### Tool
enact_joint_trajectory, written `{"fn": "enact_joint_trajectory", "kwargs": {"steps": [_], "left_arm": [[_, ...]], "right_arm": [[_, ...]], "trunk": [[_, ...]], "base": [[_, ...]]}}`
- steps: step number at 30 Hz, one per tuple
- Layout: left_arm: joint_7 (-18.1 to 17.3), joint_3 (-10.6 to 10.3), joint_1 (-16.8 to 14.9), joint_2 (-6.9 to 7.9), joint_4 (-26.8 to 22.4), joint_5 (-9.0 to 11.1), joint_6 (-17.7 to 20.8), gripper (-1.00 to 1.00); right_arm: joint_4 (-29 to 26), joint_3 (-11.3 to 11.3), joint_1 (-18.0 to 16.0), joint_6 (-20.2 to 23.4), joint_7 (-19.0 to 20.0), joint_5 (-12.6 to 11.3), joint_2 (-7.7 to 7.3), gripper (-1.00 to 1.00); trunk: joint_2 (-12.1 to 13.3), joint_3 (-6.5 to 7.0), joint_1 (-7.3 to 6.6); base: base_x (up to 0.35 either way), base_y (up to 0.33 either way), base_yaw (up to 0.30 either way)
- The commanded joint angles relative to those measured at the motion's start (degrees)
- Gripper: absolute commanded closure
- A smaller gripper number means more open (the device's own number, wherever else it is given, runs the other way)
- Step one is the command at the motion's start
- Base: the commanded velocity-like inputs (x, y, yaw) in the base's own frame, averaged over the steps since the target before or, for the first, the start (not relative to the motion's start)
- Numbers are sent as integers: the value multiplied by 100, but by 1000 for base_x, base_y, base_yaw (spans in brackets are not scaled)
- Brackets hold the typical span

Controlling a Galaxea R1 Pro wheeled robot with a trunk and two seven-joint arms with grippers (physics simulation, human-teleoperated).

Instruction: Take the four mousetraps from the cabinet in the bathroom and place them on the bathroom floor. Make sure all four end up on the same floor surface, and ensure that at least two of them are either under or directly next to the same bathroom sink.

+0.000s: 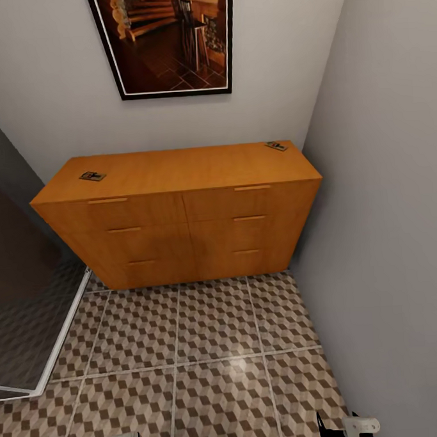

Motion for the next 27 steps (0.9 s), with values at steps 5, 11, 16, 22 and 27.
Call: {"fn": "enact_joint_trajectory", "kwargs": {"steps": [5, 11, 16, 22, 27], "left_arm": [[-7, 16, -9, 3, 22, 11, -36, -100], [-7, 19, -9, 10, 21, 11, -38, -100], [-6, 20, -8, 15, 16, 11, -38, -100], [-6, 20, -8, 16, 19, 11, -35, -100], [-6, 20, -6, 16, 22, 11, -38, -100]], "right_arm": [[3, 54, -3, -15, -9, -56, 0, -100], [3, 53, -3, -15, -9, -56, 0, -100], [3, 53, -3, -15, -9, -56, -2, -100], [3, 53, -3, -15, -9, -61, 0, -100], [3, 57, -3, -21, -9, -56, 0, -100]], "trunk": [[-2, -4, 0], [-2, -4, 0], [-2, -4, 0], [-2, -4, 0], [-2, -4, 0]], "base": [[0, 0, 0], [0, 0, 0], [0, 0, 0], [0, 0, 0], [0, 0, 0]]}}
